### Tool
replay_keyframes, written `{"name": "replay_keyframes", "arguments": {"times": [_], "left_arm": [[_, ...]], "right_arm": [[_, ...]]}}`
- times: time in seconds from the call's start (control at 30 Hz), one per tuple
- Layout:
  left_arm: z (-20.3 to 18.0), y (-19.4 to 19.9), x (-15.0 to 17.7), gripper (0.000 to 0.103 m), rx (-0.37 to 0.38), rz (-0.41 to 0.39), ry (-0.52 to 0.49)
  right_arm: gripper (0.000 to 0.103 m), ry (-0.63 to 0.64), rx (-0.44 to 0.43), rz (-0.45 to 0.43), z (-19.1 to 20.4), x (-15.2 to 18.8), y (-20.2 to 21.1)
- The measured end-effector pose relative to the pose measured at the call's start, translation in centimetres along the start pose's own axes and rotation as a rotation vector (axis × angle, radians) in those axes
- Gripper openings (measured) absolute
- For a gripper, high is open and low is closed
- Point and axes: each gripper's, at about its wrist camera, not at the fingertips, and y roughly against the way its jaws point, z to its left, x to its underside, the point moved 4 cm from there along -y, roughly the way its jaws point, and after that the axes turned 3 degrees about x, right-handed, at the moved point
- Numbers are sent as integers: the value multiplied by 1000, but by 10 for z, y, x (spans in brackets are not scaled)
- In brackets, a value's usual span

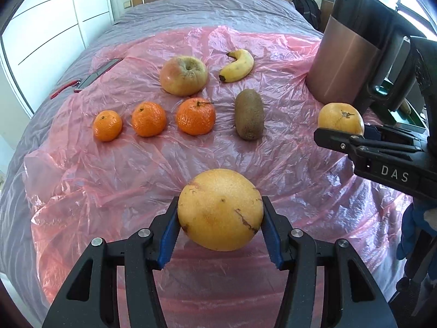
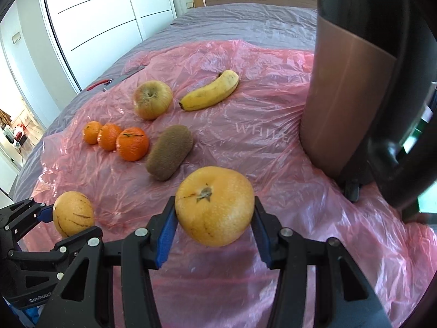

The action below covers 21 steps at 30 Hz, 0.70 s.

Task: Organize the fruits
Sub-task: 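Carry the grapefruit and pear over the green tray with both tools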

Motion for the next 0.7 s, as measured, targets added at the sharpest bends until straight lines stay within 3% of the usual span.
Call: {"name": "replay_keyframes", "arguments": {"times": [0.7], "left_arm": [[-62, 86, -2, 50, 75, -113, -77]], "right_arm": [[43, -84, 26, -126, -22, 28, 113]]}}
